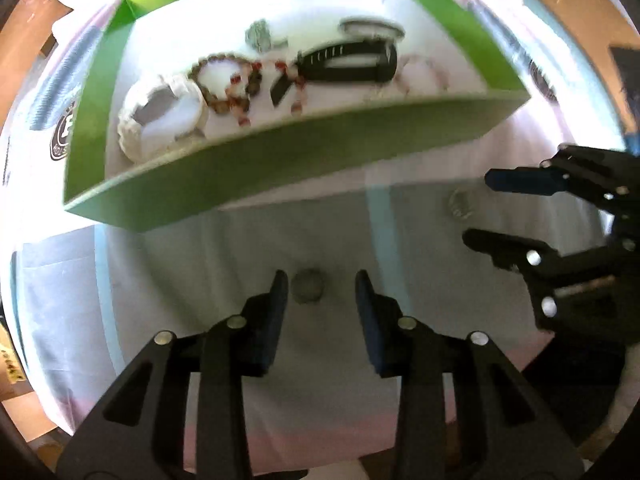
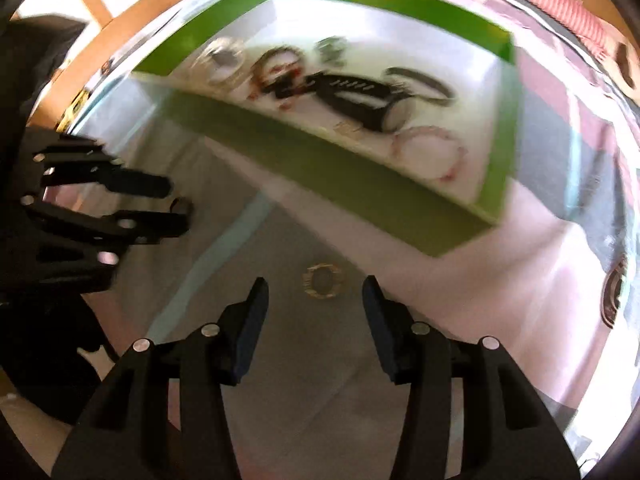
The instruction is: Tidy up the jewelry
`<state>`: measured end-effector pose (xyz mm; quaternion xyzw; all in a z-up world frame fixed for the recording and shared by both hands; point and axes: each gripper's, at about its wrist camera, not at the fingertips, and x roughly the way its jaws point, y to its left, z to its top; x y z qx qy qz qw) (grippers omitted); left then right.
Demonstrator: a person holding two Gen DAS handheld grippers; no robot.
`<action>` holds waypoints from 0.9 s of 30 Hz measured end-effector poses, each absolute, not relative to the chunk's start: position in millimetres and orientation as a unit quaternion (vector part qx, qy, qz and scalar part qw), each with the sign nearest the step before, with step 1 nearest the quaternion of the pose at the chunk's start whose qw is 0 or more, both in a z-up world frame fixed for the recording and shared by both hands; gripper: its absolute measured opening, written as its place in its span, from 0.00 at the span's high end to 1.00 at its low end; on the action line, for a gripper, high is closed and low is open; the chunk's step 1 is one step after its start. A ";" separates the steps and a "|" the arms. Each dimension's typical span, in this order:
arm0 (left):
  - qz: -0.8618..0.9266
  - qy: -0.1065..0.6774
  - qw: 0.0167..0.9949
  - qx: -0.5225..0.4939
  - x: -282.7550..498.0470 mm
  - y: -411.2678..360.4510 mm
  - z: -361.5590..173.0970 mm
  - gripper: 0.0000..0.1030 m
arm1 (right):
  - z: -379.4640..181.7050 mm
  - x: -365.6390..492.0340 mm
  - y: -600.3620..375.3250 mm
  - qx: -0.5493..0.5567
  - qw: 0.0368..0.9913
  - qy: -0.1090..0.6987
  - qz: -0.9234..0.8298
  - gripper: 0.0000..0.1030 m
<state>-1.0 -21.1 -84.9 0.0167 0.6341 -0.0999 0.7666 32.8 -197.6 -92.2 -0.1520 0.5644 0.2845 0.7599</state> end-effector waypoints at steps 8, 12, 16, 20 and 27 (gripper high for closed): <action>-0.081 0.655 0.750 0.046 -5.9 -21.7 -101.1 0.61 | -106.4 21.3 -181.8 -0.197 0.748 0.563 0.291 0.51; -0.080 0.653 0.750 0.063 -7.7 -29.3 -104.3 0.62 | -111.9 6.3 -167.2 -0.230 0.735 0.551 0.321 0.52; -0.085 0.646 0.756 0.055 -8.6 -26.1 -98.1 0.71 | -105.1 4.7 -169.9 -0.218 0.739 0.546 0.330 0.52; -0.083 0.638 0.765 0.039 -9.2 -23.3 -87.8 0.71 | -103.9 18.8 -176.7 -0.211 0.751 0.547 0.305 0.52; -0.073 0.650 0.755 0.054 -10.7 -18.4 -95.0 0.53 | -111.3 14.8 -170.7 -0.224 0.748 0.552 0.292 0.52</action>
